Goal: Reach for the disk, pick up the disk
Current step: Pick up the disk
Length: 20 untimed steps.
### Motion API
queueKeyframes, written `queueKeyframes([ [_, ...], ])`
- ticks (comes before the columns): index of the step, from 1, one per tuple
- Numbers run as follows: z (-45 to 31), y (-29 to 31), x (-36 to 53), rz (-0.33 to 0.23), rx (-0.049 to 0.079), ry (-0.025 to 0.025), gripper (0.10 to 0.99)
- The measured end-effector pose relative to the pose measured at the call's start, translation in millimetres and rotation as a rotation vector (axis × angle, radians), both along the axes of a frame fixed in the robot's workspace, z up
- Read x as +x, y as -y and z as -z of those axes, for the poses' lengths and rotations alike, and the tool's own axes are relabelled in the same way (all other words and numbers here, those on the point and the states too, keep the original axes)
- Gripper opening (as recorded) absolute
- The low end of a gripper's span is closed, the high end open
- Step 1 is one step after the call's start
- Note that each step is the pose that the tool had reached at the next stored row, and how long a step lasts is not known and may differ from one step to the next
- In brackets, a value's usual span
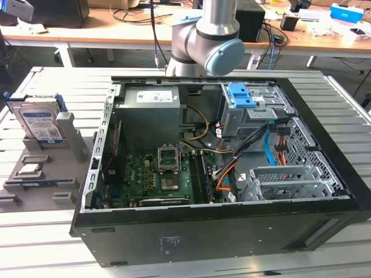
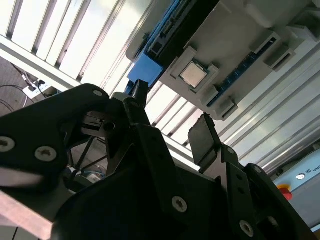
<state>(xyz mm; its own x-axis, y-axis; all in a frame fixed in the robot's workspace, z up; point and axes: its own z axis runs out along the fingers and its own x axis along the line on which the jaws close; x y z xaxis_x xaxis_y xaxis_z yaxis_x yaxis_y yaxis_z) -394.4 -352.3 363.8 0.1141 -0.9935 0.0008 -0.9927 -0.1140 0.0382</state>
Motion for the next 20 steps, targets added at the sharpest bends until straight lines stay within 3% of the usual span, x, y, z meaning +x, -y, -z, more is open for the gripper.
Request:
queueKeyframes([
  [3,0.0,-7.3,0.9,0.000,0.000,-0.0001,0.600],
  [13,0.1,-20.8,3.4,0.000,0.000,-0.0001,0.600],
  [20,0.3,-34.0,6.6,0.000,0.000,0.0000,0.600],
])
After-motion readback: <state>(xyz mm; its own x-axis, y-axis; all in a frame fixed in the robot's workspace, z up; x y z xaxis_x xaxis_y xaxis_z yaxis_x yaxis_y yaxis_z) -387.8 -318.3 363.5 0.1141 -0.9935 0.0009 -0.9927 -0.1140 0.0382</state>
